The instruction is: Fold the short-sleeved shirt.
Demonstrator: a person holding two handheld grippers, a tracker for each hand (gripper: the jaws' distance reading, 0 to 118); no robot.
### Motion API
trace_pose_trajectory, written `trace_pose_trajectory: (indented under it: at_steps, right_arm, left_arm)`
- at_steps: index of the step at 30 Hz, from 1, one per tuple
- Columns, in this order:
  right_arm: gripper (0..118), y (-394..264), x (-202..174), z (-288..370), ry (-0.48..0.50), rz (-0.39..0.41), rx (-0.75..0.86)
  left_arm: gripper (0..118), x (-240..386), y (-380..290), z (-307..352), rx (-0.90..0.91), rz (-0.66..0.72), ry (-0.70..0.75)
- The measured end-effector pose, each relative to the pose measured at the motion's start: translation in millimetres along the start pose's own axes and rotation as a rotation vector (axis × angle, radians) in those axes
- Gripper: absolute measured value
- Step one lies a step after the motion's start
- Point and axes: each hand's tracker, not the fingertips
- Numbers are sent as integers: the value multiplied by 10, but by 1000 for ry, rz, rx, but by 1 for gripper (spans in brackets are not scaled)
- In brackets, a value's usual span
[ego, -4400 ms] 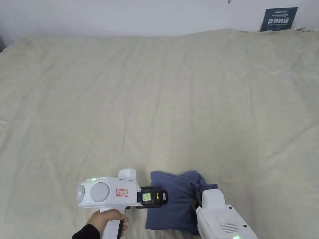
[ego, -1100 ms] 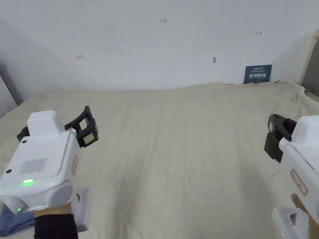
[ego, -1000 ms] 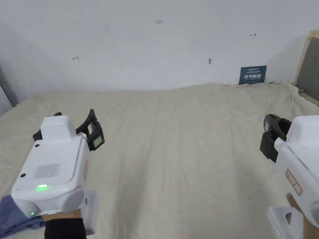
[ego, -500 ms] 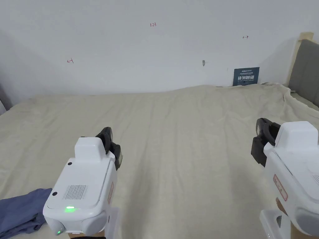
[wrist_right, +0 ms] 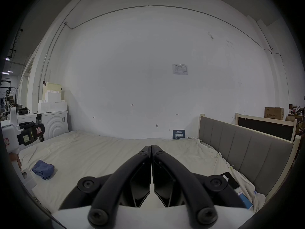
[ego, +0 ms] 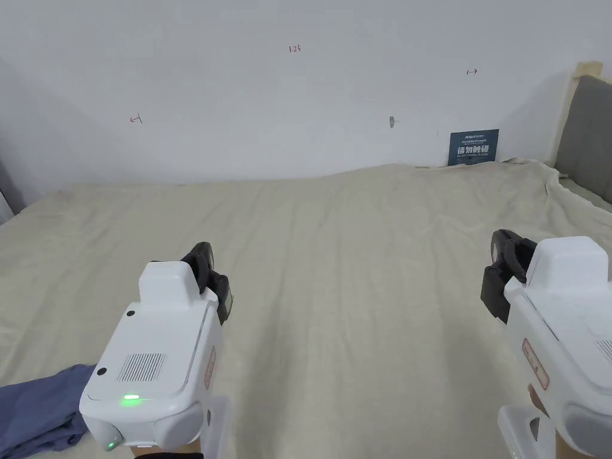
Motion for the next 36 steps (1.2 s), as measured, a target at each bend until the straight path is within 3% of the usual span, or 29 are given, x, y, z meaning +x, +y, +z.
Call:
trace_pose_trajectory:
  at_steps: [36]
  right_arm:
    - [0,11,96,-23,-12,12,14]
  left_arm:
    - [0,-61,1,-20,-1,8,9]
